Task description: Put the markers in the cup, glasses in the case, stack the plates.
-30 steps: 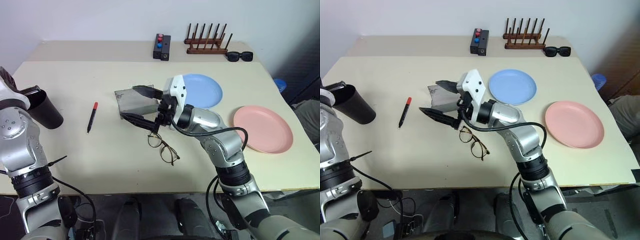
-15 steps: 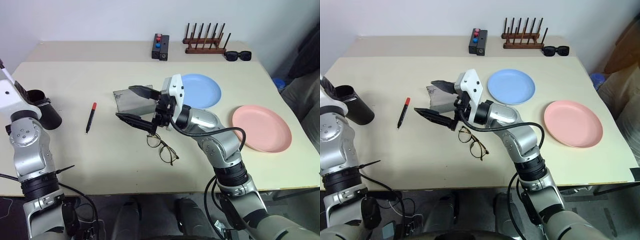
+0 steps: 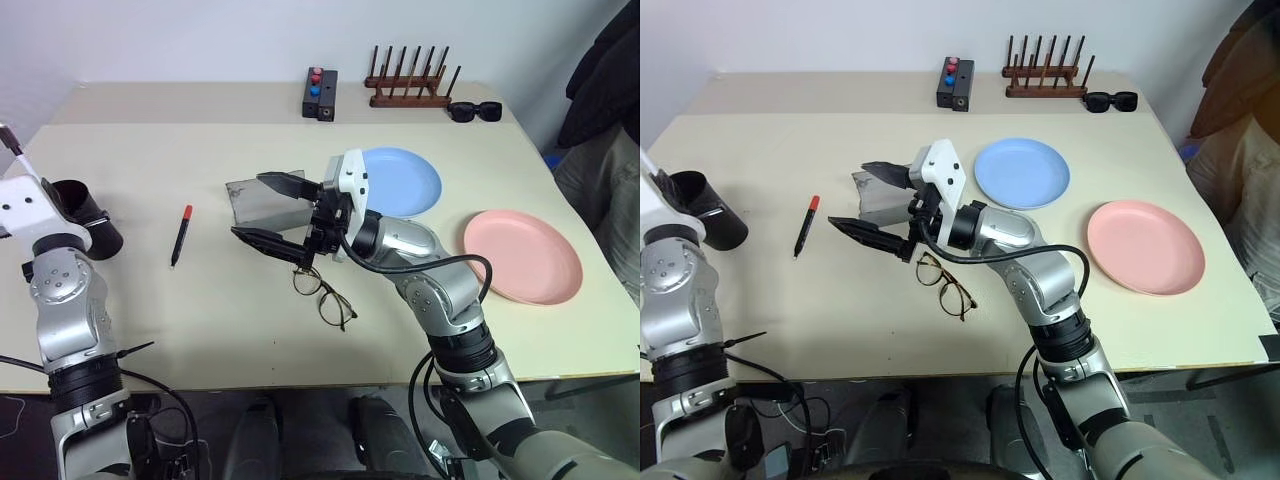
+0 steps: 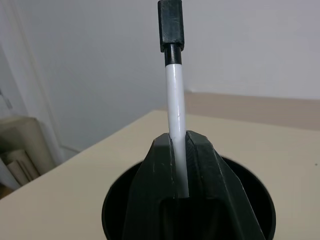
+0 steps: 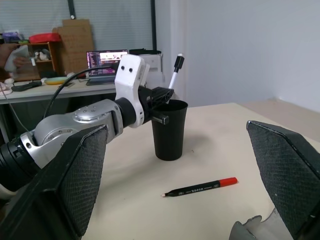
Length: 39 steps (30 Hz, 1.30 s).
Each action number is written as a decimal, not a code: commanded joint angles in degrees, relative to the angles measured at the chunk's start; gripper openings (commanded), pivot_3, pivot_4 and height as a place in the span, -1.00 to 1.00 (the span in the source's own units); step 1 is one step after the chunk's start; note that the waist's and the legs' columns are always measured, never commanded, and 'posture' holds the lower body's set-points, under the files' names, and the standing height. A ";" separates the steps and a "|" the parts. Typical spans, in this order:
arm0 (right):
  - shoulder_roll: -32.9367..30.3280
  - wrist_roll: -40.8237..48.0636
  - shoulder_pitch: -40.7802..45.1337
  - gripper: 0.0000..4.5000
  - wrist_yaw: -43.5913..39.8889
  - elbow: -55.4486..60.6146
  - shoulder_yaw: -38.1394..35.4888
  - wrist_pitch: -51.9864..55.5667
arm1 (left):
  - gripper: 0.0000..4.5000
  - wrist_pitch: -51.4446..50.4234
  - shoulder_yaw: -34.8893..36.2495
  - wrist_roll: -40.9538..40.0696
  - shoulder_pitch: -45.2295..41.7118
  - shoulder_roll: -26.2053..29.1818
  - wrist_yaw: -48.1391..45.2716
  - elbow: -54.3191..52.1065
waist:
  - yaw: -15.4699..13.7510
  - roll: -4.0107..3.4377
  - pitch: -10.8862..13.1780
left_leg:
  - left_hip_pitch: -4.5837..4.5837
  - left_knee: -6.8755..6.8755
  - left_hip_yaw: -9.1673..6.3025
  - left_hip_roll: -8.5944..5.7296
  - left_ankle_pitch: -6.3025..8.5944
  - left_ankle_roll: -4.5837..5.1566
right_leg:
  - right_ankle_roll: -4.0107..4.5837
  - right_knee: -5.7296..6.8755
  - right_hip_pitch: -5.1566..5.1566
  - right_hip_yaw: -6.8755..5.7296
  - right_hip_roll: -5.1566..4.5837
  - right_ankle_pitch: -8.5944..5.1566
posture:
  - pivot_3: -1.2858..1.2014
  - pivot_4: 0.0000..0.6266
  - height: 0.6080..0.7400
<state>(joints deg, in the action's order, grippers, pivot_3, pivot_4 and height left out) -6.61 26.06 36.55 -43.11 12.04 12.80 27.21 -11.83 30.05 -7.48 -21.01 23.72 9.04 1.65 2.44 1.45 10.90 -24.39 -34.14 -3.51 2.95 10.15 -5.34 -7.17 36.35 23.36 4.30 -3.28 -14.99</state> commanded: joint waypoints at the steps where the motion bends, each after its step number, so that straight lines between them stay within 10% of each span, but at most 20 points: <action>1: 0.31 0.97 0.34 1.00 -0.18 1.72 -0.15 -0.52 | -0.25 1.30 0.10 0.62 -0.09 0.47 0.62 -1.71 | 0.00 0.00 0.00 | 0.00 0.00 0.00 0.00 0.00 0.00 | 0.00 0.00 0.00 0.00 0.00 0.00 | 0.03 -0.52 1.00; 4: 0.35 0.99 0.35 1.00 -0.22 1.74 -0.08 -0.47 | 0.42 1.28 0.07 0.72 -0.08 0.33 0.78 -1.75 | -0.01 0.00 0.00 | 0.00 0.00 0.00 0.00 0.00 0.00 | 0.00 0.00 0.00 0.00 0.00 0.00 | 0.03 -0.52 1.00; 20: 0.06 1.09 0.18 1.00 -0.28 2.04 -0.21 -0.35 | 0.42 1.38 -3.93 -4.52 -4.77 1.84 -7.30 -9.78 | -0.30 0.02 0.01 | -0.03 0.00 -0.01 0.00 -0.02 -0.03 | 0.02 -0.02 0.00 -0.01 0.00 -0.01 | 0.03 -0.52 1.00; 25: -1.75 0.45 0.64 1.00 -0.31 0.83 -1.86 -0.81 | 0.97 -28.43 -10.86 -7.35 -6.11 6.22 -10.50 -13.57 | 0.14 -0.01 0.02 | 0.01 0.02 0.00 -0.01 -0.03 -0.06 | 0.01 -0.02 -0.01 0.01 0.00 -0.01 | 0.03 -0.52 1.00; 39: -17.98 -1.91 -3.61 1.00 -7.56 3.77 -1.03 1.05 | 0.97 -71.25 -11.53 -9.10 -13.70 3.35 -10.17 -8.16 | 0.14 0.06 0.08 | -0.05 0.07 -0.05 -0.02 -0.03 -0.04 | -0.04 -0.03 0.07 -0.01 0.01 -0.04 | 0.03 -0.52 1.00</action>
<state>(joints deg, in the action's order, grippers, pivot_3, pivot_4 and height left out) -24.33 23.77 32.47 -50.25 12.84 12.21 28.38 -81.51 18.67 -16.68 -32.89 26.68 -0.58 -6.71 2.58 1.51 10.98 -24.42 -34.07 -3.57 2.94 10.13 -5.38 -7.21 36.34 23.43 4.28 -3.27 -15.03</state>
